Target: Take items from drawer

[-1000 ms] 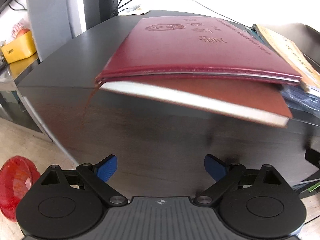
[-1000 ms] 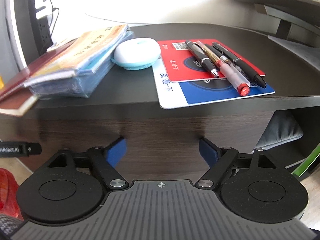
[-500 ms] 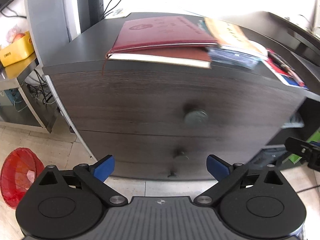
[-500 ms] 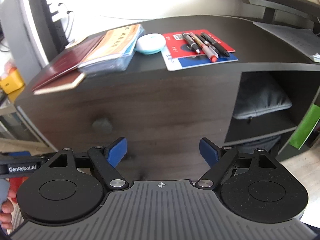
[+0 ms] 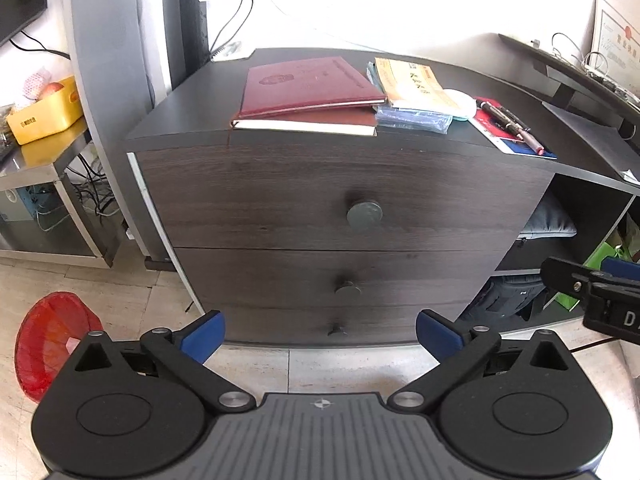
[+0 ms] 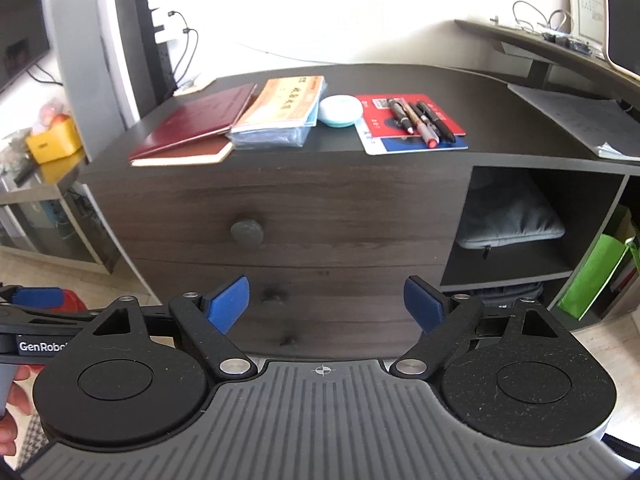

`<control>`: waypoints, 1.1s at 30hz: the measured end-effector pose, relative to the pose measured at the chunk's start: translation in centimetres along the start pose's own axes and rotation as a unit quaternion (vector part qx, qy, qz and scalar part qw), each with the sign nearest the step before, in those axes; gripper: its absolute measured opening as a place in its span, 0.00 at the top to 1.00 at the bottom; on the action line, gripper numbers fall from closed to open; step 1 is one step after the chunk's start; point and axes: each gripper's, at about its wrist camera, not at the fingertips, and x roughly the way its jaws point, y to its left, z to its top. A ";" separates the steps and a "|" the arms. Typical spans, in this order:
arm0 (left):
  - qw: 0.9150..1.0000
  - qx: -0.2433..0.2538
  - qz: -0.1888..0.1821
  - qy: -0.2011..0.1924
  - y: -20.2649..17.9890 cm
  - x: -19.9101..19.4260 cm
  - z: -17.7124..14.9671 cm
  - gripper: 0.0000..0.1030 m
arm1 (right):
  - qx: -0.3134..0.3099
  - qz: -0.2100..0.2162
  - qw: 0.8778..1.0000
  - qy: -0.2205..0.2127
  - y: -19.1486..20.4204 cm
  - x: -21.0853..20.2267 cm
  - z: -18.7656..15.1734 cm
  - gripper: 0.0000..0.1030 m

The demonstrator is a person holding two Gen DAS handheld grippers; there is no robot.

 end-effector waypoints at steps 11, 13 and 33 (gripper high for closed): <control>0.999 0.010 0.021 -0.034 -1.0 -2.5 -0.2 0.01 | 0.003 -0.005 1.000 -0.021 -0.1 -2.7 -0.3 0.11; 0.999 0.012 0.022 -0.035 -1.3 -2.8 -0.2 0.01 | 0.003 -0.004 1.000 -0.022 -0.2 -2.9 -0.3 0.10; 0.999 0.011 0.016 -0.032 -1.5 -2.9 -0.3 0.01 | -0.004 -0.004 1.000 -0.003 -0.1 -2.6 -0.9 0.10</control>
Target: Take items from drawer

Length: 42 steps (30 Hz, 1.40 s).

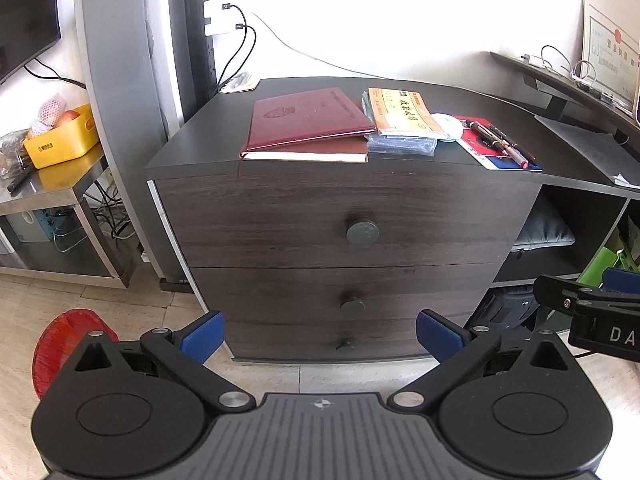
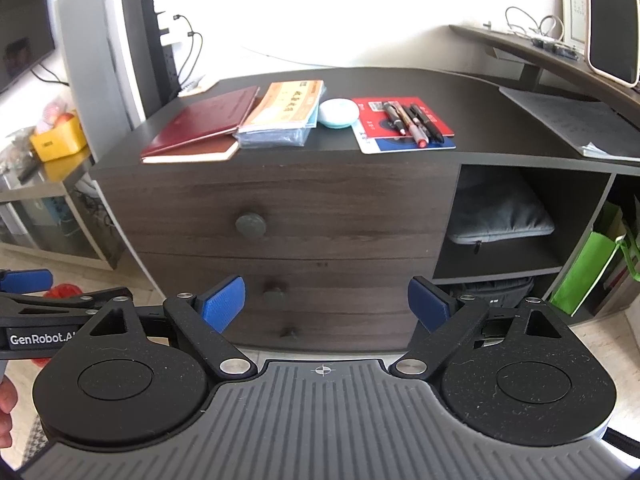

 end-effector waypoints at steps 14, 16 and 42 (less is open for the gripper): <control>1.000 -0.007 -0.003 -0.007 -0.2 0.2 0.3 0.01 | -0.004 -0.005 1.000 0.000 0.1 0.1 0.1 0.10; 1.000 -0.007 -0.004 -0.008 -0.3 0.3 0.3 0.01 | -0.004 -0.005 1.000 0.001 0.1 0.1 0.1 0.10; 1.000 -0.004 -0.006 -0.009 -0.5 0.3 0.1 0.01 | -0.011 -0.005 1.000 0.004 0.5 0.2 0.0 0.10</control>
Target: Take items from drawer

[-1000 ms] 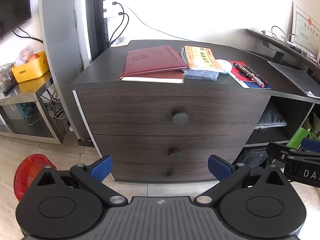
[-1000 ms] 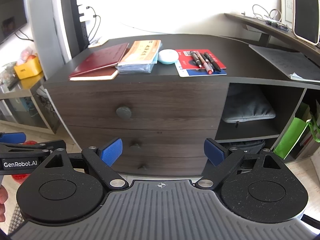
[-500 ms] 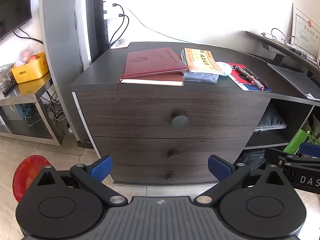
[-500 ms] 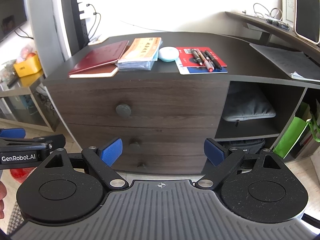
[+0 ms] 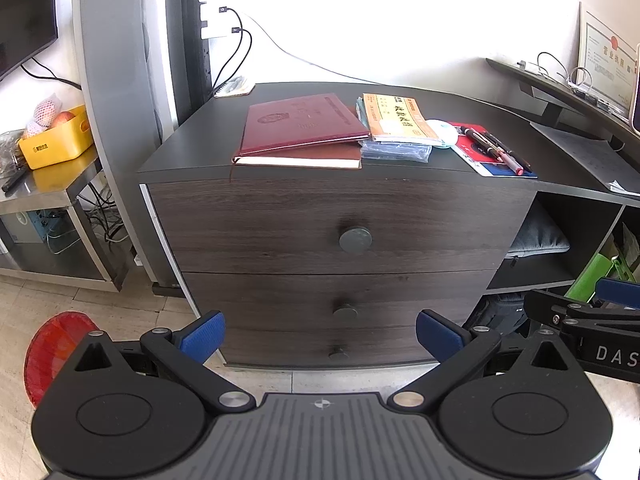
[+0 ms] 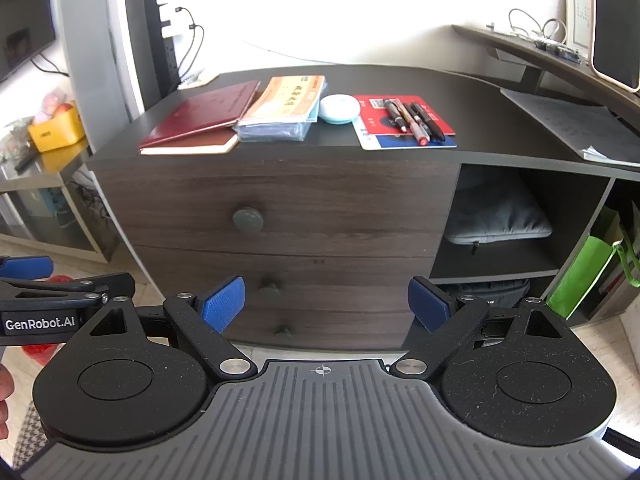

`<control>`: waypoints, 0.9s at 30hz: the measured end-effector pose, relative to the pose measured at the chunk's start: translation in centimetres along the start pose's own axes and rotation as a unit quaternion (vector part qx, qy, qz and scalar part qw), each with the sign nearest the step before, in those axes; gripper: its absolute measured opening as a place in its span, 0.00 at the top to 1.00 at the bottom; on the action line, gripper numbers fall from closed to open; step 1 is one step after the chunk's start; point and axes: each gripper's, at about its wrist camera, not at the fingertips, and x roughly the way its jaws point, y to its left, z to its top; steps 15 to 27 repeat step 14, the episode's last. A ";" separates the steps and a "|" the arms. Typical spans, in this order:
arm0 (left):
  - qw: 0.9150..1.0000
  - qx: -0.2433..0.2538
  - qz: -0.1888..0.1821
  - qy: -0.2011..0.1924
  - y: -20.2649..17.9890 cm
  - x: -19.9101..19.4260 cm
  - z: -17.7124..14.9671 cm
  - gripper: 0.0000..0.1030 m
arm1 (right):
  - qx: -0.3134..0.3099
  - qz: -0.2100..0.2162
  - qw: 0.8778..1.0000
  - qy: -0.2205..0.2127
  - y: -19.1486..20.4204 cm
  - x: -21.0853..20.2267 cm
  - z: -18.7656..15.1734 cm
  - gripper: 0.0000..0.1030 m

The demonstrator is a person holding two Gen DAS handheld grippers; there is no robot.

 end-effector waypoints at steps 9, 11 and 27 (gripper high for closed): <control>1.000 -0.002 0.000 0.001 0.0 0.1 0.0 0.01 | -0.003 -0.001 1.000 0.002 0.1 0.1 -0.1 0.10; 1.000 -0.002 0.000 0.001 0.0 0.1 0.0 0.01 | -0.003 -0.001 1.000 0.003 0.2 0.1 -0.1 0.10; 1.000 0.002 0.004 -0.001 -0.1 0.1 0.0 0.01 | -0.004 0.000 1.000 0.003 0.2 0.1 -0.1 0.10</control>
